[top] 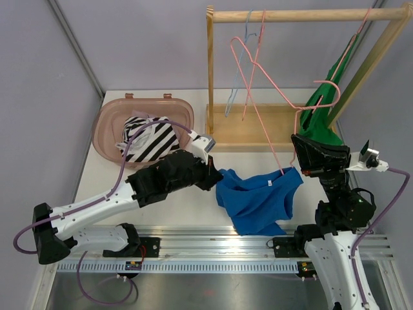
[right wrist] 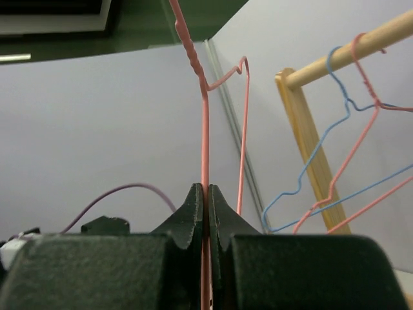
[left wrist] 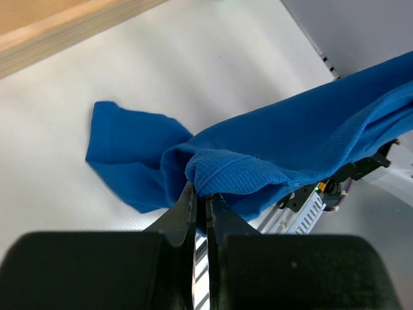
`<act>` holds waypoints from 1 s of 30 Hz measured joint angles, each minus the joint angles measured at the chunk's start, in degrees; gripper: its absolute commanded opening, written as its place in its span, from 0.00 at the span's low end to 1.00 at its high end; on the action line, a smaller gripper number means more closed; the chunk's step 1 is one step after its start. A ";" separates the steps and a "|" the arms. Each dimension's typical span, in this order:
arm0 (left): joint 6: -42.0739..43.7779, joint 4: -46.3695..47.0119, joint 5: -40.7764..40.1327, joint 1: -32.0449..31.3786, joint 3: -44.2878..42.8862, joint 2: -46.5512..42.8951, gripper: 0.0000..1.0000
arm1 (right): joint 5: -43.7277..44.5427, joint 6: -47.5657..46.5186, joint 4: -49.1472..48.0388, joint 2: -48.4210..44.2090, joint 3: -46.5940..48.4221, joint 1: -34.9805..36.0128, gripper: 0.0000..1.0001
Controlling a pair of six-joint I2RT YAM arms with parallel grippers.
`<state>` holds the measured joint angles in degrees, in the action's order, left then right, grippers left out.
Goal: Remove the tank top from the hanger
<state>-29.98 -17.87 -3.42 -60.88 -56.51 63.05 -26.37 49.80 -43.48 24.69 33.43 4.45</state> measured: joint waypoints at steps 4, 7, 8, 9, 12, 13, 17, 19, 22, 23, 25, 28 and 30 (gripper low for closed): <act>-0.72 0.66 0.24 -0.02 2.40 0.00 0.00 | 4.46 0.39 -6.47 1.66 -6.10 0.00 0.00; -1.01 2.08 1.09 -0.09 3.65 0.02 0.00 | 6.01 0.15 -8.37 3.15 -6.01 0.00 0.00; -1.14 2.01 1.03 -0.09 3.67 0.11 0.00 | 6.43 -0.13 -8.37 3.23 -5.75 0.00 0.00; -1.20 1.99 0.68 -0.17 3.67 0.31 0.00 | 6.67 -0.52 -8.20 3.21 -5.31 0.00 0.00; -1.62 1.01 -1.75 -0.33 3.65 1.62 0.00 | 7.28 -2.86 -3.43 2.62 -1.84 0.00 0.00; -1.77 0.13 -2.82 -0.35 3.65 2.25 0.02 | 7.41 -4.13 -0.33 2.19 0.09 0.00 0.00; -2.12 -2.54 -5.57 -0.33 3.89 3.32 0.15 | 8.61 -9.88 13.55 -2.12 6.73 0.00 0.00; -2.27 -3.17 -6.43 -0.35 4.26 3.19 0.28 | 9.62 -12.72 20.39 -5.68 8.85 0.00 0.00; -2.49 -4.79 -7.93 -0.35 4.50 2.91 0.81 | 12.41 -17.25 34.84 -8.61 15.08 0.00 0.00; -2.32 -5.68 -8.52 -0.33 4.50 2.64 0.89 | 13.16 -18.21 38.58 -8.57 17.11 0.00 0.00; -2.05 -8.04 -9.97 -0.35 4.42 1.77 0.99 | 14.56 -20.37 46.82 -8.07 21.29 0.00 0.00; -1.99 -13.31 -13.40 -0.35 3.50 -0.59 0.99 | 15.91 -22.60 56.89 -7.04 24.76 0.00 0.00; -1.97 -17.86 -16.50 -0.35 1.81 -2.78 0.99 | 16.52 -23.56 62.12 -5.70 25.88 0.00 0.00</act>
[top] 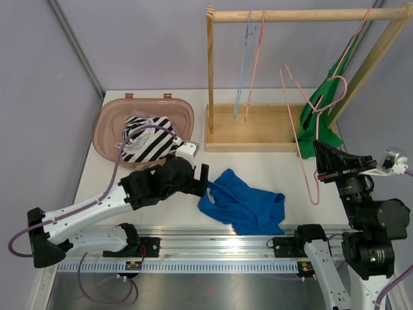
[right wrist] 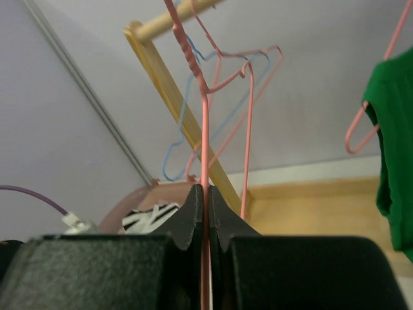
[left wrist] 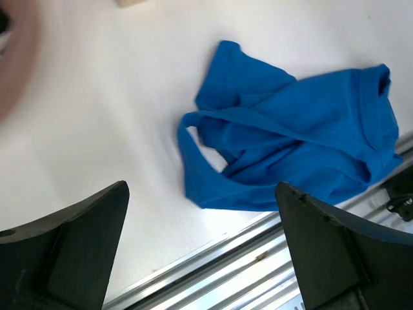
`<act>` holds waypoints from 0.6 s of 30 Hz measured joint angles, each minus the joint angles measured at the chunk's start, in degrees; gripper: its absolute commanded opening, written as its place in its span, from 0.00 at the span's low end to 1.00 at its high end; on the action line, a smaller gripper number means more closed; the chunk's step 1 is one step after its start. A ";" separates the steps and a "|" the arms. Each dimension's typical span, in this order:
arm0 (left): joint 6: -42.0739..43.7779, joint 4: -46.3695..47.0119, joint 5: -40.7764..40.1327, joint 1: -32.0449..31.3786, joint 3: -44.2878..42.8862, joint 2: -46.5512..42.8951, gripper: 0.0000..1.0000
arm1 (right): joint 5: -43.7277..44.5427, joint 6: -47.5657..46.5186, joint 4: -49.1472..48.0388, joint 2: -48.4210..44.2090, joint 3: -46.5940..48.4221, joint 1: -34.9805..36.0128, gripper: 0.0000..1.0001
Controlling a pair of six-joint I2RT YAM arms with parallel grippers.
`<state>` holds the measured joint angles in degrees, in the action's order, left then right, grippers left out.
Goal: Remove the tank top from the hanger
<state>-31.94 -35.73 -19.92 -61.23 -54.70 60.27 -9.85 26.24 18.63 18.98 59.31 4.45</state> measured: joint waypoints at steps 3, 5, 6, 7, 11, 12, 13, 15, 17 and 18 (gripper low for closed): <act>0.68 -6.32 -4.04 0.02 -3.48 -3.15 0.99 | 0.31 -1.11 5.42 4.07 1.57 0.00 0.00; 1.70 -9.60 -6.08 0.00 -5.53 -4.81 0.99 | 0.35 -1.84 7.54 8.20 3.10 0.00 0.00; 2.19 -10.60 -6.78 0.02 -6.12 -5.35 0.99 | 0.35 -2.10 7.89 9.94 3.78 0.00 0.00; 2.82 -11.58 -7.56 0.00 -6.47 -6.05 0.99 | 0.42 -2.49 8.28 12.13 4.61 0.00 0.00; 4.48 -14.71 -8.85 0.00 -6.29 -7.98 0.99 | 1.29 -3.87 8.22 20.11 8.13 0.00 0.00; 4.72 -14.93 -8.81 0.00 -6.03 -8.20 0.99 | 1.49 -4.24 8.13 22.08 9.29 0.00 0.00; 4.85 -15.06 -8.76 0.00 -5.79 -8.33 0.99 | 1.66 -4.52 7.96 23.63 10.29 0.00 0.00; 5.07 -15.50 -8.70 0.00 -5.27 -8.37 0.99 | 1.97 -5.22 7.34 27.65 13.16 0.00 0.00; 5.16 -15.63 -8.66 -0.02 -4.83 -8.37 0.99 | 2.45 -5.86 6.58 31.15 16.04 0.00 0.00; 5.16 -15.80 -8.63 -0.07 -4.70 -8.39 0.99 | 2.73 -6.16 6.19 33.00 17.68 0.00 0.00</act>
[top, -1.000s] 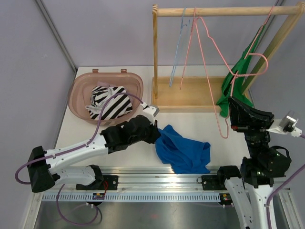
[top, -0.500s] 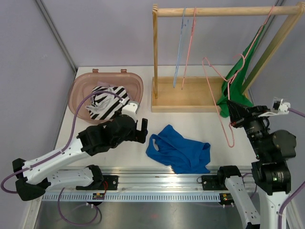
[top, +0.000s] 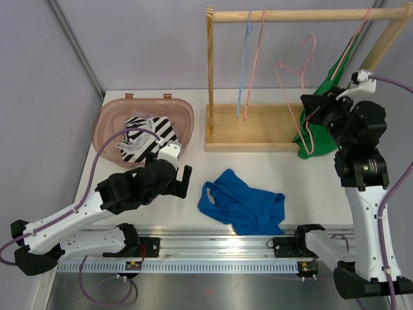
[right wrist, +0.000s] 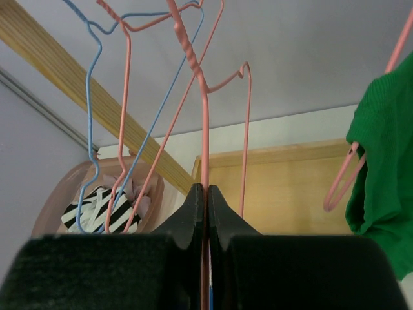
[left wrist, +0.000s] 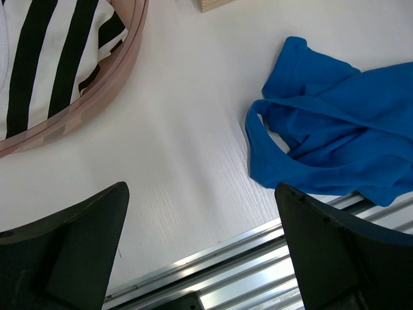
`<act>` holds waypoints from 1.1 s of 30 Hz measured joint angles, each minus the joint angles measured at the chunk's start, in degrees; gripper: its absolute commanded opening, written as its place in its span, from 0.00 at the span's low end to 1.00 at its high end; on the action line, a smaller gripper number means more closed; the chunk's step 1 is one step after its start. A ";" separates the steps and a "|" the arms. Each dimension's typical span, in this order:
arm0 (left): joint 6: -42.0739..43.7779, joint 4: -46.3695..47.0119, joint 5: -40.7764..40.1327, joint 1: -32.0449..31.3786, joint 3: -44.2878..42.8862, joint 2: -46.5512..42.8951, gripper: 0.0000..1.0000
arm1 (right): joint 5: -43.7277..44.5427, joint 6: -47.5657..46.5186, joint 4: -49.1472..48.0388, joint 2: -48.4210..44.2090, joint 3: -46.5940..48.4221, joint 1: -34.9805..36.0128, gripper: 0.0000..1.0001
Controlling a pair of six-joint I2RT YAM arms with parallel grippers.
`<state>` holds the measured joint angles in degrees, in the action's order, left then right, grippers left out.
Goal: Remove the tank top from the hanger
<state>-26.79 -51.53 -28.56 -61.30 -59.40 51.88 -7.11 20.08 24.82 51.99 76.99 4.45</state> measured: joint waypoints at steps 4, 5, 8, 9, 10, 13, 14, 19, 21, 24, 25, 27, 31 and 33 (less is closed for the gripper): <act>0.02 -0.11 0.28 -0.17 0.35 -0.07 0.99 | 0.00 -0.68 -0.50 5.92 5.79 0.00 0.00; 0.04 -0.11 0.35 -0.20 0.37 -0.07 0.99 | -0.13 -0.68 -0.55 7.13 7.15 0.00 0.00; 0.09 -0.11 0.55 -0.22 0.39 -0.07 0.99 | -1.22 -0.63 -1.36 10.12 11.02 0.00 0.00; 0.13 -0.11 0.61 -0.20 0.39 -0.07 0.99 | -1.57 -0.61 -1.79 10.88 12.11 0.00 0.00; 0.17 -0.09 0.68 -0.20 0.39 -0.07 0.99 | -1.81 -0.61 -2.12 11.56 13.05 0.00 0.00; 0.22 -0.11 0.79 -0.20 0.39 -0.07 0.99 | -2.51 -0.61 -2.56 13.55 16.46 0.20 0.00; 0.24 -0.09 0.83 -0.22 0.39 -0.07 0.99 | -2.62 -0.63 -2.62 14.56 18.01 0.33 0.00; 0.24 -0.09 1.14 -0.22 0.39 -0.07 0.99 | -2.49 -1.64 -2.75 20.17 25.38 2.60 0.00; 0.24 -0.07 1.29 -0.22 0.39 -0.07 0.99 | -1.09 -2.86 -2.47 22.40 27.02 4.83 0.00; 0.26 -0.07 1.46 -0.22 0.39 -0.09 0.99 | 1.62 -4.94 -2.38 25.55 28.24 8.44 0.00; 0.26 -0.04 1.53 -0.22 0.39 -0.11 0.99 | 2.21 -5.44 -2.29 26.34 28.24 9.42 0.00; 0.26 -0.04 1.60 -0.22 0.39 -0.20 0.99 | 4.33 -6.38 -2.21 27.87 28.22 10.97 0.00; 0.28 0.09 1.64 -0.22 0.42 -0.61 0.99 | 8.41 -7.13 -2.16 28.92 27.30 12.48 0.00; 0.28 0.11 1.75 -0.22 0.42 -0.79 0.99 | 9.84 -7.23 -2.40 28.85 26.69 12.59 0.00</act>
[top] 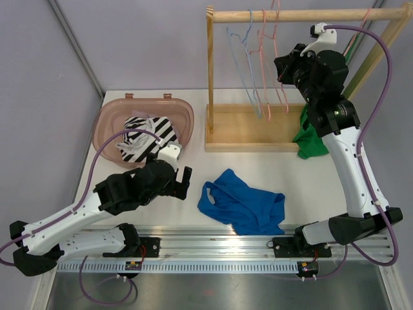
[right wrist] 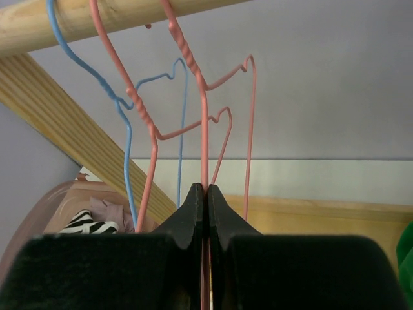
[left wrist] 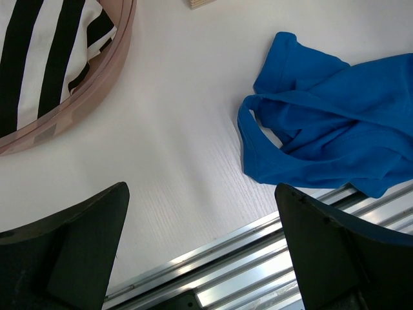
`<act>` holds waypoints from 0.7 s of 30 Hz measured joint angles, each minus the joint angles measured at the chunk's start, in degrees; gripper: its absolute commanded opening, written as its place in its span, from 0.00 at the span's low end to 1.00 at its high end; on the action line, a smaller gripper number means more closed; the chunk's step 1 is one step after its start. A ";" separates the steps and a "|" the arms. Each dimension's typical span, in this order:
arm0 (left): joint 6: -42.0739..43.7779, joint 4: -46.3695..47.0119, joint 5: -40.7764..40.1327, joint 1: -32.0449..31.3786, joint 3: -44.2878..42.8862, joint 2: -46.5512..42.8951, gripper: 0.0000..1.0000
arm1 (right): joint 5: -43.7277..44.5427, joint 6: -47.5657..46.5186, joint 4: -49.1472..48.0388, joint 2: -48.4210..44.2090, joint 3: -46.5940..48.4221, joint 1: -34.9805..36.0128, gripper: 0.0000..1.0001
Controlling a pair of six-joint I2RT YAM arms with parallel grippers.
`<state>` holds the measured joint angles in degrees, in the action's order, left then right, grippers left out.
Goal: Remove the tank top from the hanger
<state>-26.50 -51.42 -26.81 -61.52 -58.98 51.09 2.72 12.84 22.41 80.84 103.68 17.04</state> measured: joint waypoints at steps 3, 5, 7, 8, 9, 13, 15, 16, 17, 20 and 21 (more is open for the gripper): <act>0.00 0.04 0.17 0.00 0.00 -0.02 0.99 | 1.33 -0.07 -0.44 -0.39 -1.27 0.00 0.00; 0.00 0.26 0.59 0.00 0.00 -0.02 0.99 | 1.46 -0.07 -0.46 -0.70 -2.08 0.02 0.02; -0.02 0.94 1.14 0.00 0.00 0.13 0.99 | 1.62 -0.20 -0.46 -0.87 -2.43 0.02 0.09; -0.02 1.46 1.44 0.00 0.00 0.33 0.99 | 1.73 -0.26 -0.35 -0.96 -2.47 0.02 0.11; -0.02 2.10 1.64 0.00 0.00 0.63 0.99 | 1.77 -0.44 -0.28 -1.05 -2.47 0.04 0.21; -0.07 4.37 2.80 -0.55 0.17 2.73 0.99 | 1.99 -1.42 -0.13 -1.77 -2.47 0.07 0.54; -0.15 5.46 3.23 -1.33 0.24 4.09 0.99 | 2.40 -2.12 0.17 -2.56 -2.47 0.11 0.59; -0.33 6.05 3.48 -1.75 0.24 4.72 0.99 | 2.49 -2.25 0.24 -3.08 -2.56 0.11 0.63; -0.50 6.71 3.65 -2.38 0.24 5.42 0.99 | 2.64 -2.40 0.24 -3.89 -2.84 0.11 0.68; -1.16 8.98 3.67 -4.83 0.24 7.74 0.99 | 3.34 -2.64 0.68 -7.96 -4.66 0.11 0.90; -1.62 9.77 3.58 -5.97 0.20 9.03 0.99 | 3.80 -2.89 0.98 -9.62 -5.33 0.11 0.97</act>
<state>-28.12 -41.65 -23.22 -67.48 -58.78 60.12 6.52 9.96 23.40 71.22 98.35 17.15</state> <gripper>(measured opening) 0.988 0.861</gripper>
